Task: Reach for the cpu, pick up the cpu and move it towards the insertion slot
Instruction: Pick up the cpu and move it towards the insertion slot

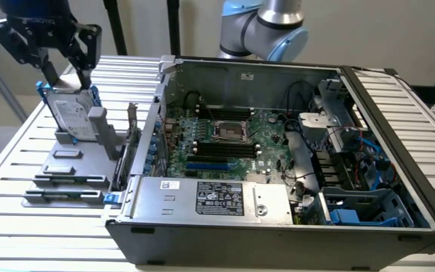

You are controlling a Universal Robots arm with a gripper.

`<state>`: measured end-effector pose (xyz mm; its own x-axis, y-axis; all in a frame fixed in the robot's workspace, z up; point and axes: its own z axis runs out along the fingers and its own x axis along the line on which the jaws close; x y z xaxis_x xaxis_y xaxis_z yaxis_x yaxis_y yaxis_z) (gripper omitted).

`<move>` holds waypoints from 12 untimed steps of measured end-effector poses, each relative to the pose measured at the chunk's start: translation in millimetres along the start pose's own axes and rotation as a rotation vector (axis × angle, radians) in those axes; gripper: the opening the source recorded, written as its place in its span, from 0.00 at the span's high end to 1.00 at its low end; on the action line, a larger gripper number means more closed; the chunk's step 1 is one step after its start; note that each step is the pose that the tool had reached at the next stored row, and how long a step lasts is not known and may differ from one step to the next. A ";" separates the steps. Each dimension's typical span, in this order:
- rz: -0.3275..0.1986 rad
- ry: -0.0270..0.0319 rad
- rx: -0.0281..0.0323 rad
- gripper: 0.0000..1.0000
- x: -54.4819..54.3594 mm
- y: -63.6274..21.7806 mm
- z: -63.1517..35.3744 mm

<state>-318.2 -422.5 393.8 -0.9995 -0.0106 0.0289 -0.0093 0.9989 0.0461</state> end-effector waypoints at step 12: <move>0.000 0.0047 -0.0056 0.45 -54.3 0.1 -14.1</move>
<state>-263.5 -422.5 406.4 -0.9994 -0.0112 0.0336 -0.0095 0.9986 0.0517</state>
